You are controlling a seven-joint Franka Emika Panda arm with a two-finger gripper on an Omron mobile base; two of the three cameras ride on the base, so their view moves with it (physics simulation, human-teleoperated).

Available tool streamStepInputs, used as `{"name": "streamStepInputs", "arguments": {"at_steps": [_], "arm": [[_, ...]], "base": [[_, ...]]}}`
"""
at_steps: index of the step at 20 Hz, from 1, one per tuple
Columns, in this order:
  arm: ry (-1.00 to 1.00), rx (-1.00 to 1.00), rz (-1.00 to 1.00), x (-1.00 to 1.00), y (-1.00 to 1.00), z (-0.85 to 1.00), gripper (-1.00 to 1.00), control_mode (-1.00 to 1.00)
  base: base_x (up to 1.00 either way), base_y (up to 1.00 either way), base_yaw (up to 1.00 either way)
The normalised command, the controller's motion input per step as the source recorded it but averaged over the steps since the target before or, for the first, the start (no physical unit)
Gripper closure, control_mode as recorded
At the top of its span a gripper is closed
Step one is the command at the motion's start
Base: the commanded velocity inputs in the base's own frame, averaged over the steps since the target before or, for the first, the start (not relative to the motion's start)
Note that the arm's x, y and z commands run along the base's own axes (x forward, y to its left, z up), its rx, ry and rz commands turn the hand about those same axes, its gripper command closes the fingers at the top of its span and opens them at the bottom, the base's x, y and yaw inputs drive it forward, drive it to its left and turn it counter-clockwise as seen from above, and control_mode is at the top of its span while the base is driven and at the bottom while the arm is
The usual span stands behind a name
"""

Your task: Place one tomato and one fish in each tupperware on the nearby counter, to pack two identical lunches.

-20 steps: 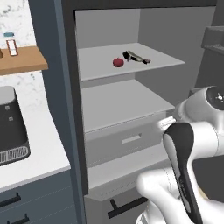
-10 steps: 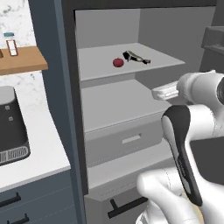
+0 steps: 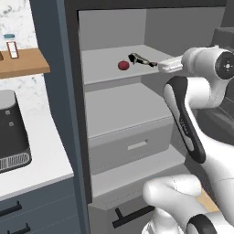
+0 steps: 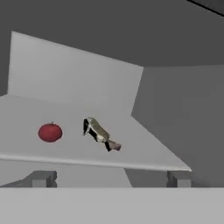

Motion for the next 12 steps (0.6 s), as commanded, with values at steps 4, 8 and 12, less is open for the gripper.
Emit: {"name": "streamStepInputs", "arguments": {"at_steps": [4, 8, 12], "arm": [[0.55, 0.0, 0.03, 0.39, -0.18, 0.03, -1.0, -1.0], [0.04, 0.0, 0.0, 0.46, -0.09, -0.51, -1.0, -1.0], [0.17, 0.0, 0.07, 0.92, 0.0, -0.39, -1.0, -1.0]], "base": [[0.0, 0.0, 0.0], [0.0, 0.0, 0.0], [0.0, 0.0, 0.0]]}}
